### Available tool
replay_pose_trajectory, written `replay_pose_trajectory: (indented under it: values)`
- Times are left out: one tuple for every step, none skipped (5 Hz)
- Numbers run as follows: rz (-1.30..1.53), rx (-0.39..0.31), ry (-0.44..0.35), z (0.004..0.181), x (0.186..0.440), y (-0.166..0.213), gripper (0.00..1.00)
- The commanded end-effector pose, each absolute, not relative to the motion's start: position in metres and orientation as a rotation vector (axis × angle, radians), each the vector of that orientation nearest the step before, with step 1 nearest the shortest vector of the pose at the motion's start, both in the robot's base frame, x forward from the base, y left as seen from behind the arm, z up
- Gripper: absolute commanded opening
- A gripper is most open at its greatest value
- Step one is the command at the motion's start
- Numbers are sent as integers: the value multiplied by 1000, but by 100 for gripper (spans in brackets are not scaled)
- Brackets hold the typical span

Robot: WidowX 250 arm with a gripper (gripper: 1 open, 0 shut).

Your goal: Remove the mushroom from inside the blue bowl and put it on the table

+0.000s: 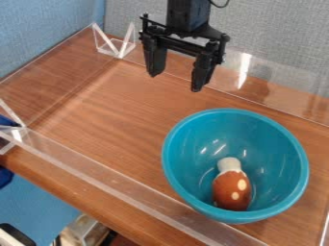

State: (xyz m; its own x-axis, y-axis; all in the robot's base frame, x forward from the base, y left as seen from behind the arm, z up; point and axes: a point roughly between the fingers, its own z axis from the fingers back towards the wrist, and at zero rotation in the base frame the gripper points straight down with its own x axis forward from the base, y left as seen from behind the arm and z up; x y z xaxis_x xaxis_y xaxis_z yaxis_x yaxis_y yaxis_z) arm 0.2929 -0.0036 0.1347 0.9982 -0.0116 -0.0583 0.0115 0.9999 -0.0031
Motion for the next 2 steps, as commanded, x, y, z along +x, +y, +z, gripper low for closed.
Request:
replay_pose_trajectory:
  values:
    - [-7,-4,74,129,290,-5,100]
    - [-7,-9,65,125,278,-28,100]
